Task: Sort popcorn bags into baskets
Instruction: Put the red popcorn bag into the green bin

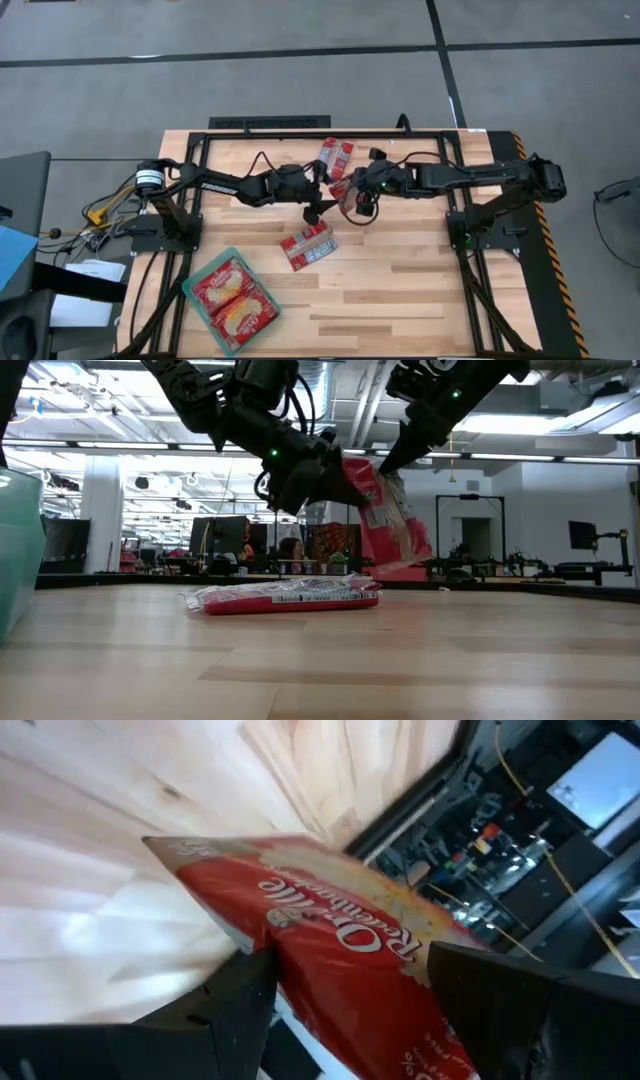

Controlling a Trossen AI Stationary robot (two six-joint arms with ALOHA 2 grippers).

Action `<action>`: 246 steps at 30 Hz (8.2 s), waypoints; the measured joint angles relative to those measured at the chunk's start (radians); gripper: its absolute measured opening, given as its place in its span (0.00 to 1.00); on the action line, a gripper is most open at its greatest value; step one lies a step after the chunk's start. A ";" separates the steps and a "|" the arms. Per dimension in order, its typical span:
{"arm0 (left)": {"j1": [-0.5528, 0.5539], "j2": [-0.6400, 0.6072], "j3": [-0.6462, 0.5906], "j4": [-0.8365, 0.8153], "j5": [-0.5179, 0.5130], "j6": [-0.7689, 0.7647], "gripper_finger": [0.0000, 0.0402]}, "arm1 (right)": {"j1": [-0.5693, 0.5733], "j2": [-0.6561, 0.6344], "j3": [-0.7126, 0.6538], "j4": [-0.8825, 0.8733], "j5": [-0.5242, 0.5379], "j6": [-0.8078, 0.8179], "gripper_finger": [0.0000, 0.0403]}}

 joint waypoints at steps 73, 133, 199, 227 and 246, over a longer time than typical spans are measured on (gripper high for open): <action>0.033 0.000 0.002 0.139 -0.205 -0.014 0.61 | 0.029 0.000 0.000 0.230 0.032 -0.129 0.06; 0.130 -0.005 0.003 0.148 0.190 0.480 0.12 | 0.240 -0.190 -0.001 -0.281 0.051 0.179 0.41; -1.306 -0.711 0.002 -1.606 -0.423 0.134 0.03 | 0.375 -0.209 -0.001 -0.454 0.090 0.424 0.41; -1.392 -0.974 -0.490 -0.989 -0.564 -0.096 0.03 | 0.375 -0.209 -0.001 -0.454 0.106 0.441 0.40; -1.313 -0.972 -0.489 -1.044 -0.487 -0.129 0.09 | 0.375 -0.209 -0.001 -0.453 0.108 0.467 0.40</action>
